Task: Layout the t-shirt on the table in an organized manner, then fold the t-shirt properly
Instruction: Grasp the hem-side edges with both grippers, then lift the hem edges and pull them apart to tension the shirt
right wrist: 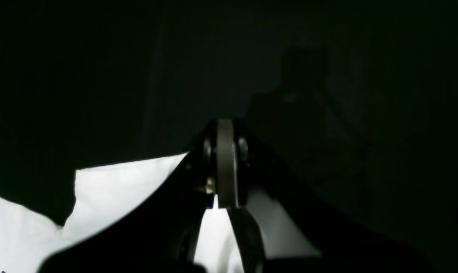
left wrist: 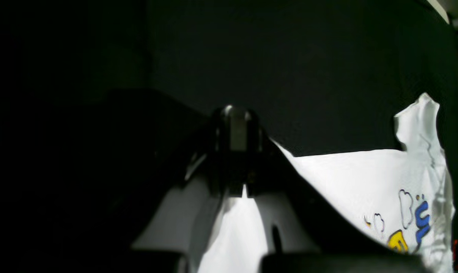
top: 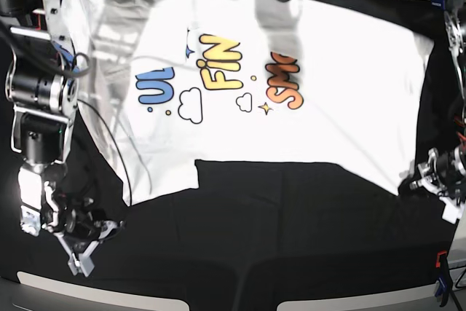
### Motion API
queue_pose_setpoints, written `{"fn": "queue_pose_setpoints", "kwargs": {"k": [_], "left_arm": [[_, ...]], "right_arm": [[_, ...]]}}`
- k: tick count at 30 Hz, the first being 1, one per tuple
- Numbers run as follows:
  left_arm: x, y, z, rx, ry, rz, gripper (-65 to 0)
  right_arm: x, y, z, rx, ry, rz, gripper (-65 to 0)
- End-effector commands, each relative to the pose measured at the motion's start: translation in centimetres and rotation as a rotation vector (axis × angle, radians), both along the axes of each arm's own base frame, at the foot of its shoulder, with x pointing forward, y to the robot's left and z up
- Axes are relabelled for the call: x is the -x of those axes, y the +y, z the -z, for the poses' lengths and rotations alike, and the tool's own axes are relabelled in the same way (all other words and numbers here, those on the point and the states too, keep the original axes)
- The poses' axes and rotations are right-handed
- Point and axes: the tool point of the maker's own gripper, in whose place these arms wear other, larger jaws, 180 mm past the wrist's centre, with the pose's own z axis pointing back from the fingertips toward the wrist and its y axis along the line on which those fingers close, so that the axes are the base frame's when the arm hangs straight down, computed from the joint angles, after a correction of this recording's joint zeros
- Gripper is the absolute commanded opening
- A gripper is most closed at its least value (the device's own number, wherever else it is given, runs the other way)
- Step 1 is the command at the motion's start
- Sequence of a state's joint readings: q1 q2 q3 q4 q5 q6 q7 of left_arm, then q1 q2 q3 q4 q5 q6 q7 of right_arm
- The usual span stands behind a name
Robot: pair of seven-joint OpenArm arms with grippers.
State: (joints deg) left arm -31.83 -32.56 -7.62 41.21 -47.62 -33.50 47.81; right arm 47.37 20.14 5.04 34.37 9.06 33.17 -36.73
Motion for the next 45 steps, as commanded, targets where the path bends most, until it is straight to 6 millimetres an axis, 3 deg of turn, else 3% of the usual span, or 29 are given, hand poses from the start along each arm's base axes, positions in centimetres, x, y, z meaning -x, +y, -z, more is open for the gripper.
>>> {"fn": "queue_pose_setpoints", "kwargs": {"k": [1, 7, 14, 18, 20, 26, 38, 45], "left_arm": [[-1.8, 1.1, -3.2, -0.015, -0.087, -0.017, -65.0], [-2.1, 1.3, -3.4, -0.069, -0.068, 0.004, -65.0], [-1.0, 1.0, -2.1, -0.078, 0.004, 0.038, -65.0], [-0.4, 1.0, -1.3, -0.075, 0.021, 0.038, -65.0], [0.1, 0.9, -0.6, -0.073, 0.035, 0.039, -65.0], [1.0, 0.0, 0.8, -0.043, 0.058, 0.043, -65.0], [0.7, -0.6, 1.0, -0.027, 0.036, 0.034, -65.0], [0.8, -0.6, 1.0, -0.028, 0.038, 0.035, -65.0]], "right_arm": [[-1.9, -0.5, -3.9, -0.009, -0.088, 0.007, -65.0], [-2.6, -0.3, -5.6, -0.011, -0.083, 0.002, -65.0], [-1.3, -0.5, -3.8, 0.003, -0.005, -0.003, -65.0], [-0.3, -0.6, -1.6, 0.007, 0.021, 0.000, -36.2], [0.6, -0.7, -0.1, 0.006, 0.043, 0.003, -28.6], [3.2, -1.0, 3.8, 0.006, 0.118, 0.013, -28.0], [4.9, -7.2, 3.5, 0.081, 0.181, 0.160, -28.0], [5.1, -5.5, 4.6, 0.041, 0.188, 0.139, -28.2]]}}
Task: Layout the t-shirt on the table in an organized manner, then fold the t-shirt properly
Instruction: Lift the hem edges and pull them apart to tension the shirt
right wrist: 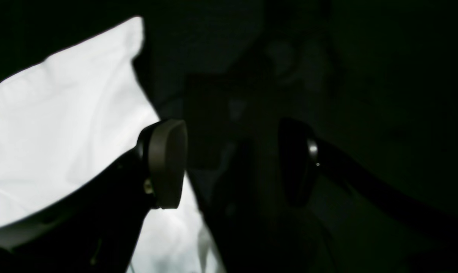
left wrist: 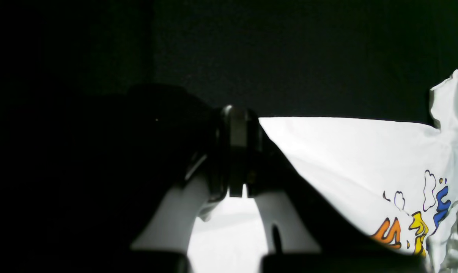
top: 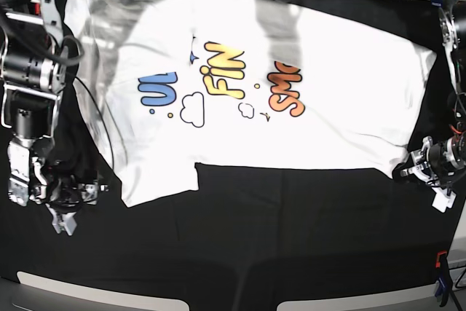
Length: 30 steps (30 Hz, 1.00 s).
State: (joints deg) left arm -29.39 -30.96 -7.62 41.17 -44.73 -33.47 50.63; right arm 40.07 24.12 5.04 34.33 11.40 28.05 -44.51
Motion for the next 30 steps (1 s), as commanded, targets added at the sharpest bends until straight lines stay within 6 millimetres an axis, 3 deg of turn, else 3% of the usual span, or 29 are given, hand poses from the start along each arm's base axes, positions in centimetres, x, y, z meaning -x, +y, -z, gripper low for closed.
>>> {"fn": "queue_pose_setpoints", "kwargs": {"k": [1, 7, 16, 20, 24, 30], "left_arm": [[-1.5, 0.8, -2.4, -0.001, -0.070, -0.013, -65.0], [-1.5, 0.8, -2.4, -0.003, -0.069, -0.012, -65.0], [-1.6, 0.8, -2.4, -0.003, -0.070, -0.013, -65.0], [-1.5, 0.8, -2.3, -0.004, -0.069, -0.012, -65.0], [-1.5, 0.8, -2.4, -0.004, -0.069, -0.012, -65.0], [-1.6, 0.8, -2.4, -0.003, -0.070, -0.012, -65.0]], "right_arm": [[-1.5, -0.3, -1.8, -0.004, -0.071, 0.002, -28.2], [0.1, 1.6, 1.4, -0.036, -0.072, -0.009, -28.2], [-0.1, 6.1, 2.5, -0.103, -0.060, -0.070, -29.1], [-0.3, 8.2, 2.8, -0.131, -0.060, -0.090, -42.2], [-0.4, 8.5, 2.8, -0.136, -0.060, -0.093, -63.3], [-1.4, 8.5, 1.5, -0.135, -0.084, -0.096, -65.0]]}}
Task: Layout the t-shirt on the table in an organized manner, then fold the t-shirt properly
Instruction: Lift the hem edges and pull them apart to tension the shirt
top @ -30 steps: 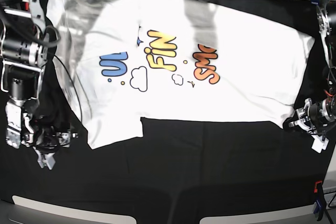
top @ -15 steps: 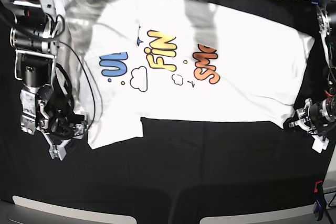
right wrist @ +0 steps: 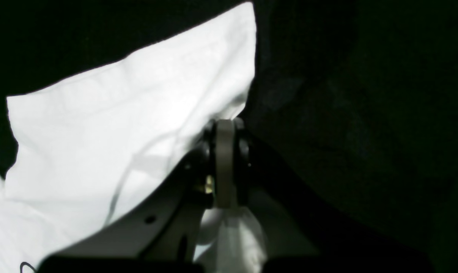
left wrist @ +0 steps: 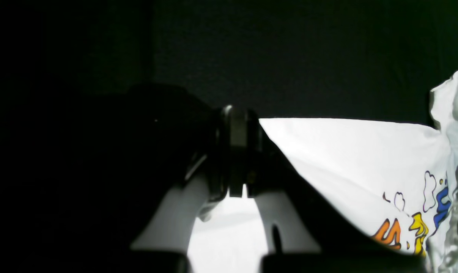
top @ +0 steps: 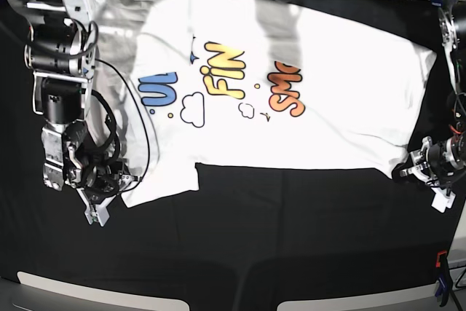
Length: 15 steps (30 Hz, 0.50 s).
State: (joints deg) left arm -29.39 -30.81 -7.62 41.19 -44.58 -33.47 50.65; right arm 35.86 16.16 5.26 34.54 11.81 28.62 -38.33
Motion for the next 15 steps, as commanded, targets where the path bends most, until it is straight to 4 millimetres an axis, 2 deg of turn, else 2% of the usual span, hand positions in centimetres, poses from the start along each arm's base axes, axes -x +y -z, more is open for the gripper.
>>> {"fn": "queue_pose_setpoints", "kwargs": {"k": [1, 8, 15], "left_arm": [[-1.6, 0.9, -2.4, -0.003, -0.071, -0.015, -65.0], [-1.6, 0.9, -2.4, -0.003, -0.071, -0.015, -65.0], [-1.9, 0.9, -2.9, 0.000, -0.083, -0.016, -65.0]], "right_arm": [[-1.7, 0.1, -2.3, -0.002, -0.046, -0.016, -65.0], [-4.3, -0.1, -5.9, 0.009, -0.088, -0.024, -65.0], [-6.6, -1.5, -9.4, 0.065, -0.149, -0.017, -65.0]]}}
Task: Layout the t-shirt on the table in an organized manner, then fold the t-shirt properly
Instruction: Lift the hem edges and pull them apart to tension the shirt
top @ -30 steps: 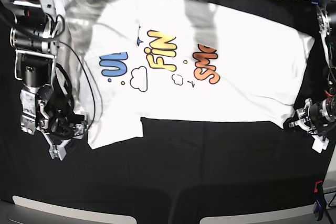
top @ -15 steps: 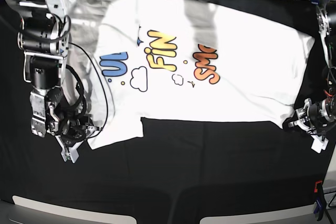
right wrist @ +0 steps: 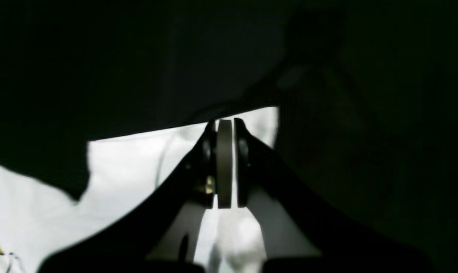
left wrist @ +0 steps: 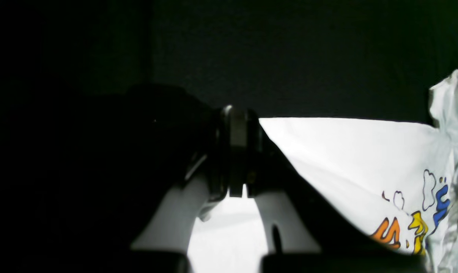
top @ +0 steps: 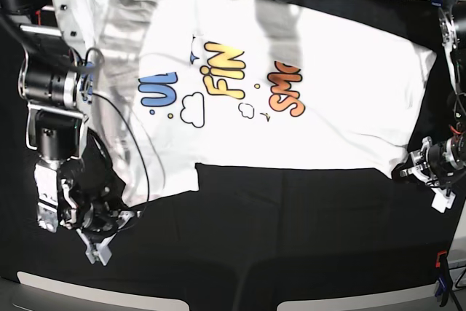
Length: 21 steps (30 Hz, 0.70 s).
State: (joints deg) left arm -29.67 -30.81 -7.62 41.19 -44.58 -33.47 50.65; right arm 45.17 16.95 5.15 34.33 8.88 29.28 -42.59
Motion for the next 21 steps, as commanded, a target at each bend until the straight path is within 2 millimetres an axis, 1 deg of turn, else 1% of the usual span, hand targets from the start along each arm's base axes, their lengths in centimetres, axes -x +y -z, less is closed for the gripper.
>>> {"fn": "queue_pose_setpoints", "kwargs": {"k": [1, 2, 4, 8, 9, 11, 12, 13, 14, 15, 17, 21], "left_arm": [[-1.9, 0.9, -2.9, 0.000, -0.082, -0.016, -65.0], [-2.1, 0.9, -3.1, 0.000, -0.087, -0.016, -65.0], [-2.3, 0.9, -3.4, 0.000, -0.092, -0.016, -65.0], [-2.2, 0.8, -3.4, 0.015, -0.096, -0.019, -65.0], [-2.2, 0.8, -3.4, 0.014, -0.095, -0.018, -65.0], [-2.1, 0.8, -3.3, 0.013, -0.089, -0.015, -65.0], [-2.1, 0.8, -3.3, 0.013, -0.088, -0.014, -65.0], [-2.1, 0.8, -3.3, 0.013, -0.088, -0.015, -65.0], [-2.1, 0.8, -3.3, 0.013, -0.088, -0.015, -65.0], [-2.1, 0.8, -3.3, 0.013, -0.088, -0.015, -65.0], [-2.1, 0.8, -3.3, 0.013, -0.089, -0.015, -65.0], [-2.1, 0.8, -3.3, 0.013, -0.089, -0.015, -65.0]], "right_arm": [[-2.0, -0.4, -3.2, 0.004, -0.080, 0.005, -65.0], [-2.1, -0.5, -3.4, 0.005, -0.082, 0.006, -65.0], [-1.9, -0.5, -3.1, 0.008, -0.066, 0.004, -65.0], [-1.0, -0.5, -2.0, 0.013, -0.028, -0.002, -65.0], [-0.9, -0.6, -1.8, 0.015, -0.023, -0.003, -64.0], [-0.7, -1.1, -1.7, 0.037, -0.021, -0.006, -46.7], [-0.7, -1.5, -1.6, 0.059, -0.020, -0.005, -39.4], [-0.7, -1.8, -1.6, 0.074, -0.021, -0.004, -33.4], [-0.6, -2.1, -1.6, 0.083, -0.019, -0.002, -29.3], [-0.6, -2.2, -1.6, 0.085, -0.017, -0.001, -27.6], [-0.2, -2.2, -1.0, 0.084, -0.006, -0.001, -27.6], [1.2, -2.0, 1.1, 0.081, 0.036, -0.006, -27.7]]}}
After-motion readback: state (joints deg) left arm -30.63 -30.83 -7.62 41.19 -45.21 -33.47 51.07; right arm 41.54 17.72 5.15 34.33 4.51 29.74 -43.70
